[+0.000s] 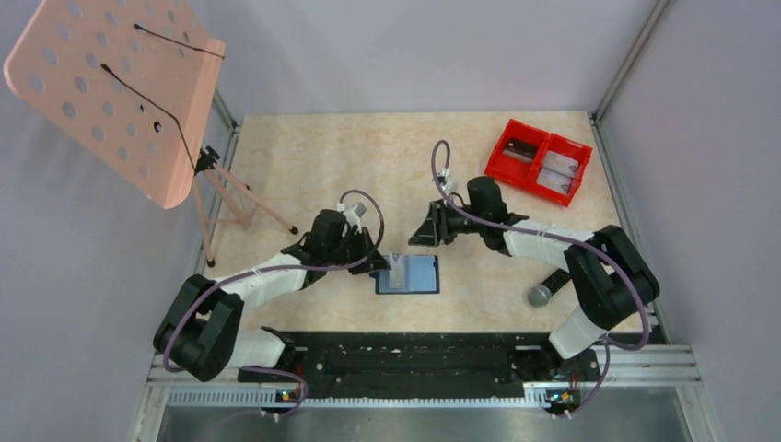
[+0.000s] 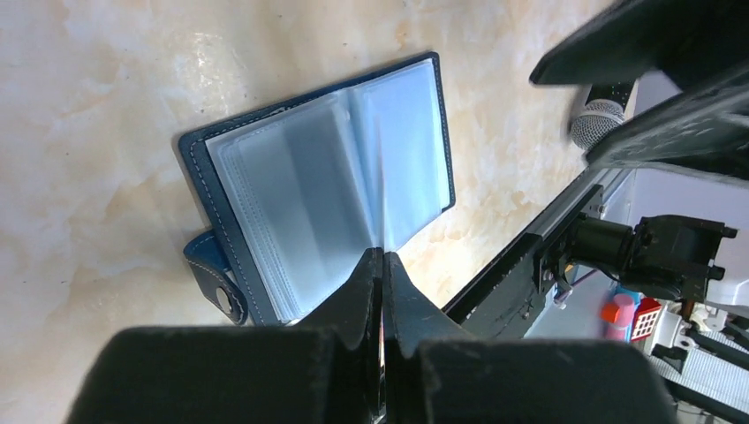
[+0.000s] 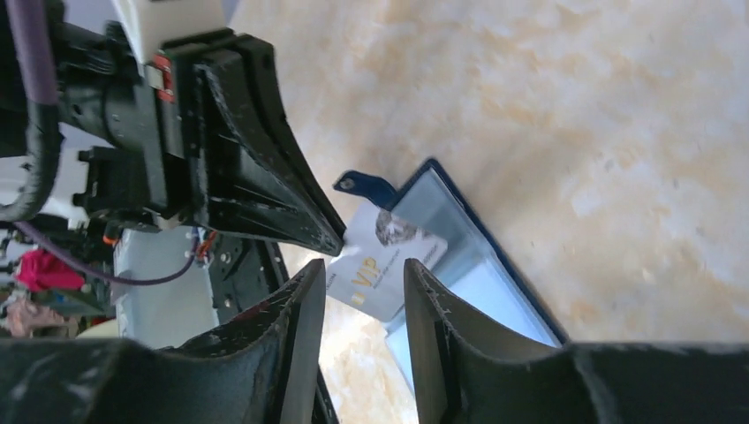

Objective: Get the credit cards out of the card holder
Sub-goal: Remove the credit card from the card holder, then place the credit card in the storage box.

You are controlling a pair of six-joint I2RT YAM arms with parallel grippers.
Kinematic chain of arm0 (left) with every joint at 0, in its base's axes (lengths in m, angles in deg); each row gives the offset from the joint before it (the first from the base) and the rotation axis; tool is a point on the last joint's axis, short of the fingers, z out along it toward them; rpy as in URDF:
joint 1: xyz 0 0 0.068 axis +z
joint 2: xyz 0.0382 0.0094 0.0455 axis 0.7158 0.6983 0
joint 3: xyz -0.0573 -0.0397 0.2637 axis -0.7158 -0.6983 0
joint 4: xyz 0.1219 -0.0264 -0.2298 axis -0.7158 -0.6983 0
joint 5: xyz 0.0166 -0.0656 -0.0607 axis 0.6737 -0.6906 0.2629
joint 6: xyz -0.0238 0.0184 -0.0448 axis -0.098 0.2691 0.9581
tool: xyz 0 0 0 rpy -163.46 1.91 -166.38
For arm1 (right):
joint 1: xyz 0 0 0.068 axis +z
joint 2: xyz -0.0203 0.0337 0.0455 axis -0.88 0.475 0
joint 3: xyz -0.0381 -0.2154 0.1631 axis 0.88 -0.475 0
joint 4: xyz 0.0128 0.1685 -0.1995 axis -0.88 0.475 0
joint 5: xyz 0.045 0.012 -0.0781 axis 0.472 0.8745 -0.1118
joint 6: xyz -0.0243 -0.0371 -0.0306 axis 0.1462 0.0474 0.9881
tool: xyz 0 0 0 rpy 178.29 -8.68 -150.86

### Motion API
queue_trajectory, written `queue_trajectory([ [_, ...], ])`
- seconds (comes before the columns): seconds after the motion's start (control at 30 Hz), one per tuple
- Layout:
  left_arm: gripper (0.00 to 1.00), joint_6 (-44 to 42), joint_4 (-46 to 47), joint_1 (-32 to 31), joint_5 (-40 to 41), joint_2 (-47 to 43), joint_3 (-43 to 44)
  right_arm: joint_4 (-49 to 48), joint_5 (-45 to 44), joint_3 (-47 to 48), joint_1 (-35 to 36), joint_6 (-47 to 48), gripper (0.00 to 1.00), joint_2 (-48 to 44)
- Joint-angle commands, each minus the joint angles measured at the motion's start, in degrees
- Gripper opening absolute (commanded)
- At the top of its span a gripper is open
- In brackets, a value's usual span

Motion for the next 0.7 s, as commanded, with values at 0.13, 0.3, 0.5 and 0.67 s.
queue_trajectory([
  [0.13,0.00,-4.42,-0.49,0.24,-1.19,-3.09,-0.62,11.92,18.65,13.44,-1.21,20.44,0.51,7.85],
  [0.3,0.00,-4.54,1.07,0.23,-2.54,-3.20,-0.80,15.62,19.82,16.51,-1.34,28.79,0.53,8.58],
  [0.5,0.00,-5.15,2.13,0.25,-5.79,-4.30,-0.60,16.32,25.84,17.91,-1.30,37.65,0.52,11.55],
  [0.67,0.00,-6.04,2.71,0.25,-8.03,-6.85,-1.02,14.66,28.30,16.01,-1.14,41.34,0.54,10.98],
])
